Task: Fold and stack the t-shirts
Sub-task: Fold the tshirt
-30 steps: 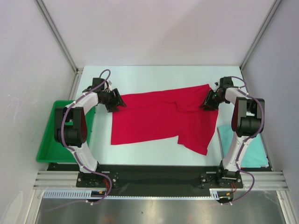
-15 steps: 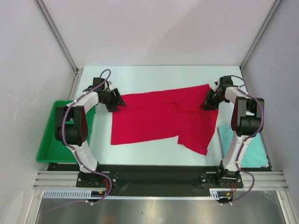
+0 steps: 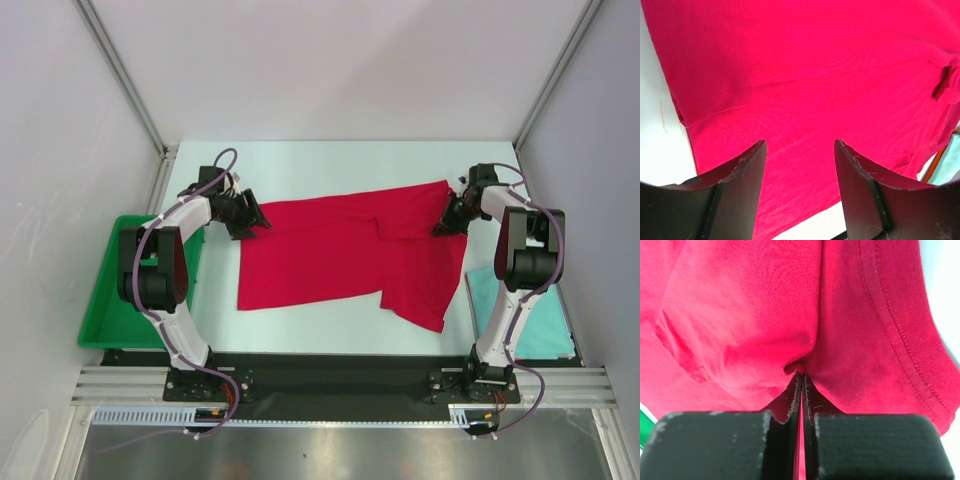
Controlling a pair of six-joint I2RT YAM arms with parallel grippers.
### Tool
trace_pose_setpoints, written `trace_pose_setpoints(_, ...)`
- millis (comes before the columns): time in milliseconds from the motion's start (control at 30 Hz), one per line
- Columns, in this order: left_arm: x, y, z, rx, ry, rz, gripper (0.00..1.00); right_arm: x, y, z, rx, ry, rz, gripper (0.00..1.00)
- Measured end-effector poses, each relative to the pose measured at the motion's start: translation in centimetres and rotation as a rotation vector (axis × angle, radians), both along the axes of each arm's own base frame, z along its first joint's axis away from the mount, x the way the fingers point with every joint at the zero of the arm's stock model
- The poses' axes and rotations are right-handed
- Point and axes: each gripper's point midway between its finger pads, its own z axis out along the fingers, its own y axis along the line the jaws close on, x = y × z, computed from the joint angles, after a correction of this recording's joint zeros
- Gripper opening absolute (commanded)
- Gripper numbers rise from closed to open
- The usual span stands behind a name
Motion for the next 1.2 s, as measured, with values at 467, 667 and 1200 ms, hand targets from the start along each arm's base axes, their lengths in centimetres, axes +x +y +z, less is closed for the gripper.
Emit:
trace_pose_setpoints(467,0.0,0.0,0.0,-0.001,0.0,0.0,0.62,-1.6,0.4,2.8,0.033,0.038,-0.097,0.0)
trace_pose_setpoints(667,0.0,0.1,0.0,-0.002,0.0,0.001,0.62,-3.2,0.6,2.0,0.049,0.093,-0.15,0.0)
trace_pose_setpoints(1200,0.1,0.6,0.0,-0.001,-0.002,0.008,0.62,-4.2,0.2,2.7,0.041,0.099,-0.211,0.0)
